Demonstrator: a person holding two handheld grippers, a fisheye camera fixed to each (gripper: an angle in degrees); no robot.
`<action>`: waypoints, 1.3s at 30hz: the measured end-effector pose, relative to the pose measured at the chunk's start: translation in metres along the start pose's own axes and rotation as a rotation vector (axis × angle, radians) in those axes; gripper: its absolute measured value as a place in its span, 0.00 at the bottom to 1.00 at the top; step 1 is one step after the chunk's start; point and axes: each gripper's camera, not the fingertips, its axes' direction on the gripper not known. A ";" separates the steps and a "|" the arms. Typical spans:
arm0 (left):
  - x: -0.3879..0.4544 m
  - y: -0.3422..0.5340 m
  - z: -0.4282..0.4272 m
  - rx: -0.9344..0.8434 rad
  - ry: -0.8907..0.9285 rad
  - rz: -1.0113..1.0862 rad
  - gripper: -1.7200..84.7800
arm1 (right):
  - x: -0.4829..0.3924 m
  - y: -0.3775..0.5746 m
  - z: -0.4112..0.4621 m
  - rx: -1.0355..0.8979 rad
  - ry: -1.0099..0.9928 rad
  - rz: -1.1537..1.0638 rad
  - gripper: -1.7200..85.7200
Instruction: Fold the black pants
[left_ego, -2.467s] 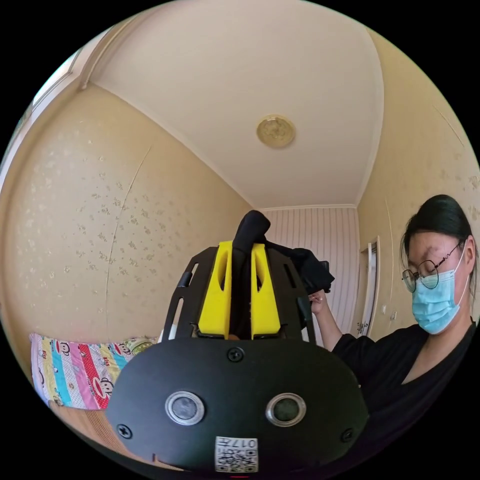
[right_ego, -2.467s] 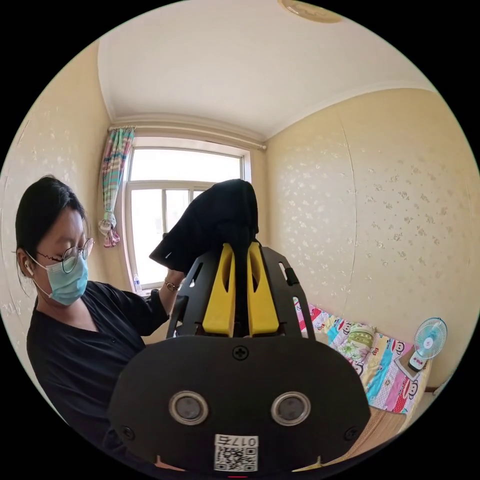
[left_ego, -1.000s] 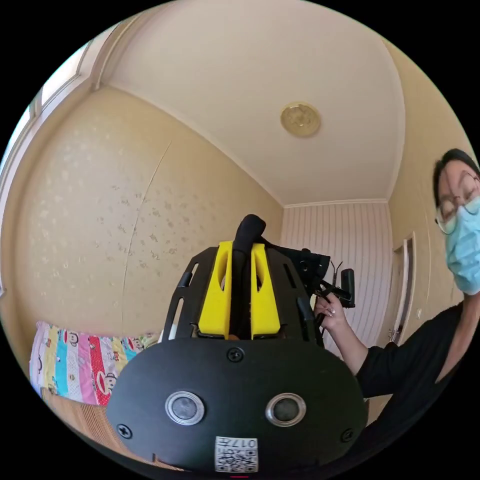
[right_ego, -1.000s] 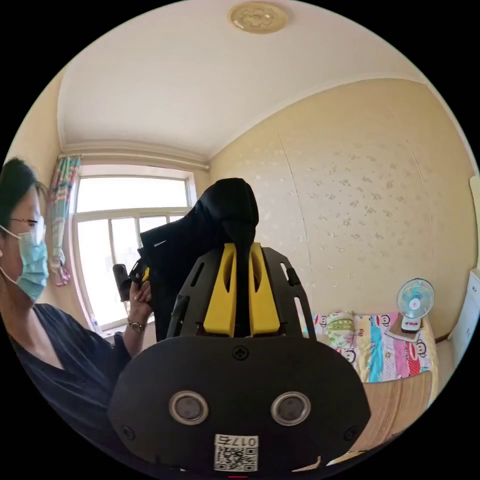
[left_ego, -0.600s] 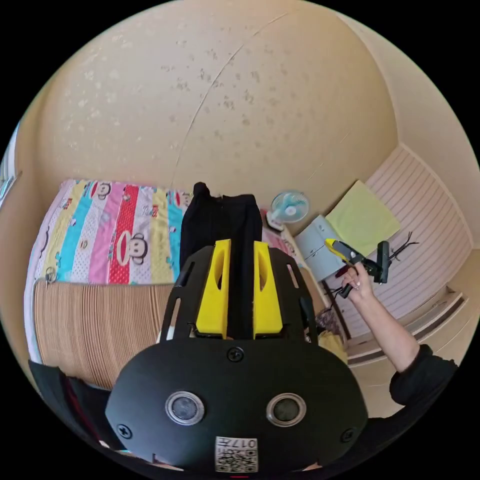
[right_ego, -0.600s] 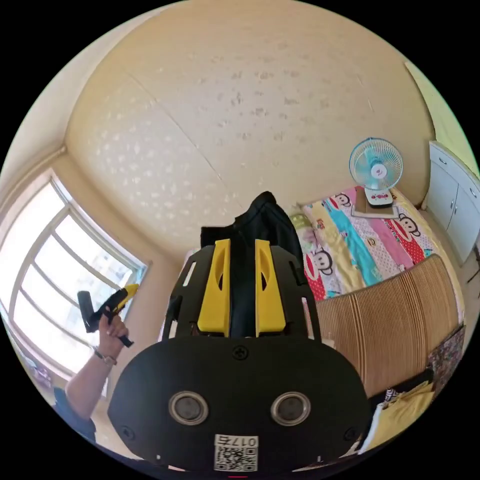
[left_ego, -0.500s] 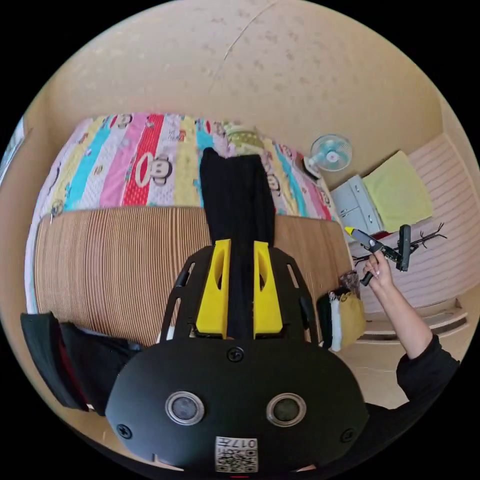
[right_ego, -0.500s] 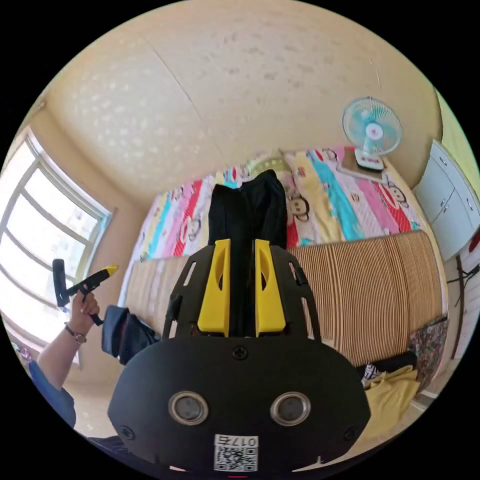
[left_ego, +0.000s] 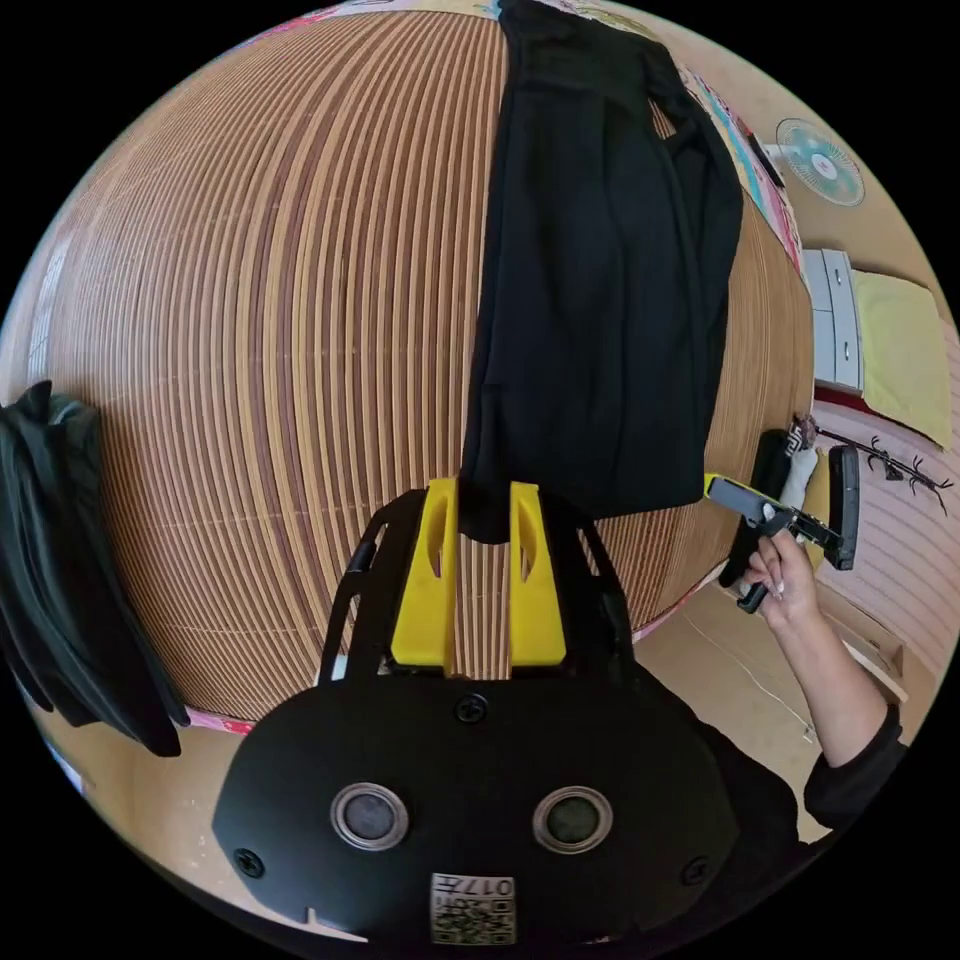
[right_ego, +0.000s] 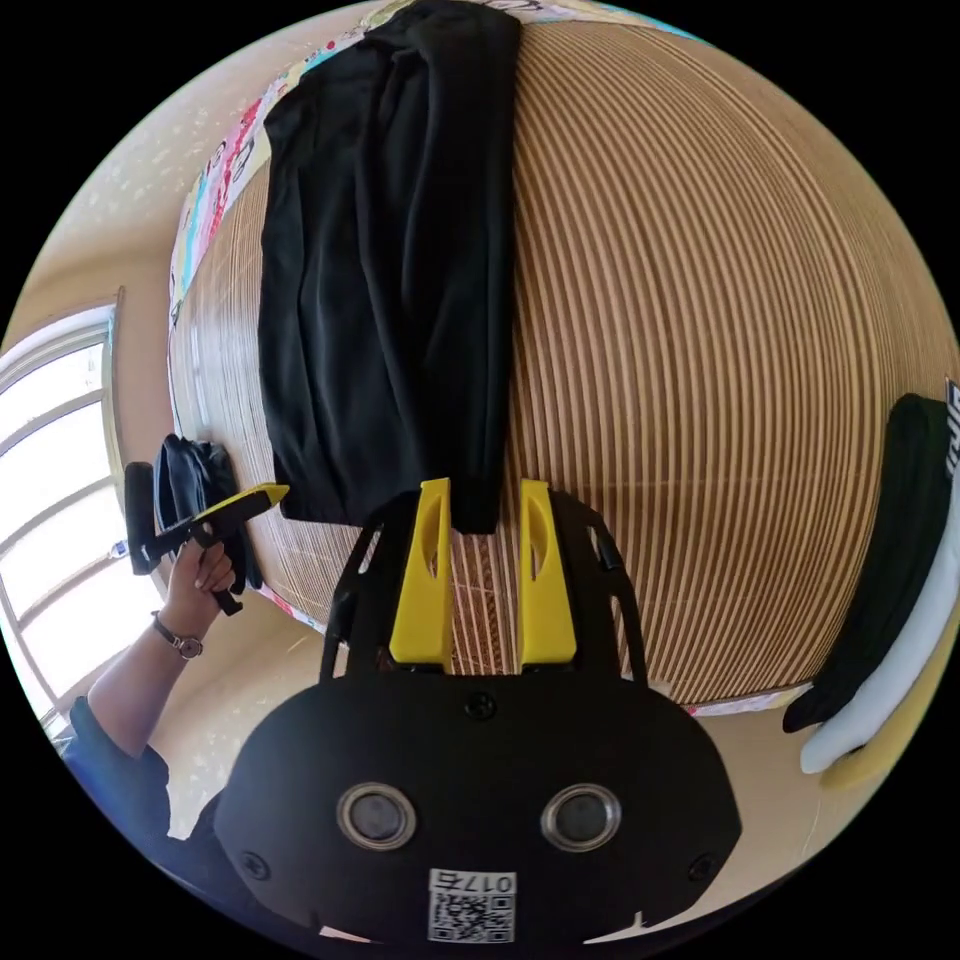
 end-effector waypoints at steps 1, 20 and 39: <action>-0.006 -0.005 -0.006 -0.004 -0.009 0.014 0.10 | -0.002 0.001 -0.004 0.051 0.003 -0.020 0.09; -0.201 0.052 -0.089 0.124 0.302 -0.162 0.05 | 0.077 0.039 -0.115 0.387 -0.024 0.339 0.10; -0.233 0.027 -0.071 -0.065 0.122 -0.014 0.05 | -0.097 -0.034 0.022 -0.103 -0.075 -0.202 0.06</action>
